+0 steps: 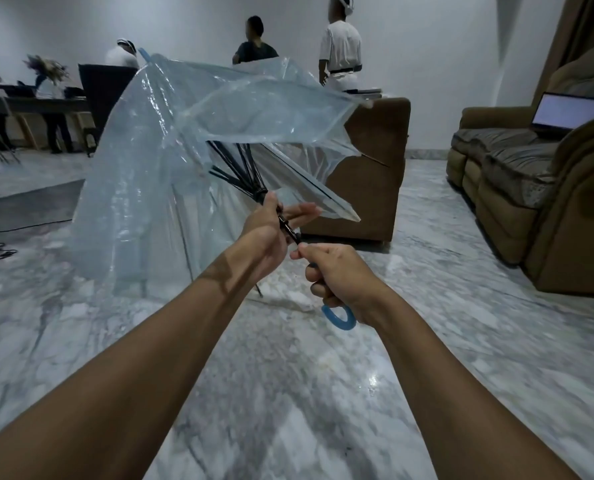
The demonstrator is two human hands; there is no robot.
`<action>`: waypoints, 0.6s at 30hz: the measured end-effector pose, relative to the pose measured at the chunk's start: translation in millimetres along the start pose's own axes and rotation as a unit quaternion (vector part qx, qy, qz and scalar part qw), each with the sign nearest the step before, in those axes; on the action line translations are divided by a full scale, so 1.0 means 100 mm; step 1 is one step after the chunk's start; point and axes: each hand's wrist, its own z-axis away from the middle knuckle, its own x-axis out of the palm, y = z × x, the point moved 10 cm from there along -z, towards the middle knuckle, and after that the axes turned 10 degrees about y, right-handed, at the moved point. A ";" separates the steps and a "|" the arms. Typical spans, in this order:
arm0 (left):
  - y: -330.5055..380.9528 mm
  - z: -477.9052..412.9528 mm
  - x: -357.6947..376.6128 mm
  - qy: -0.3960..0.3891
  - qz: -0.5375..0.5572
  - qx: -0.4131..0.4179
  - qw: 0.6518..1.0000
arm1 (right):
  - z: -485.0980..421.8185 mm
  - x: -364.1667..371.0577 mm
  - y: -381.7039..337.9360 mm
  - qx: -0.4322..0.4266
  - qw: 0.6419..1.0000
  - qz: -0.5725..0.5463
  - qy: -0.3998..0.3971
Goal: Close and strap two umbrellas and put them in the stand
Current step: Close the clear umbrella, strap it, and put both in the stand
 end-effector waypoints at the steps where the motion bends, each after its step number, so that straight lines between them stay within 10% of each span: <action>1: -0.02 0.02 0.01 -0.003 -0.019 0.003 1.000 | -0.01 0.00 -0.02 -0.006 1.000 -0.002 0.005; 18: -0.04 0.08 0.09 0.017 -0.127 0.048 0.991 | -0.05 -0.03 -0.17 -0.030 0.999 -0.018 -0.001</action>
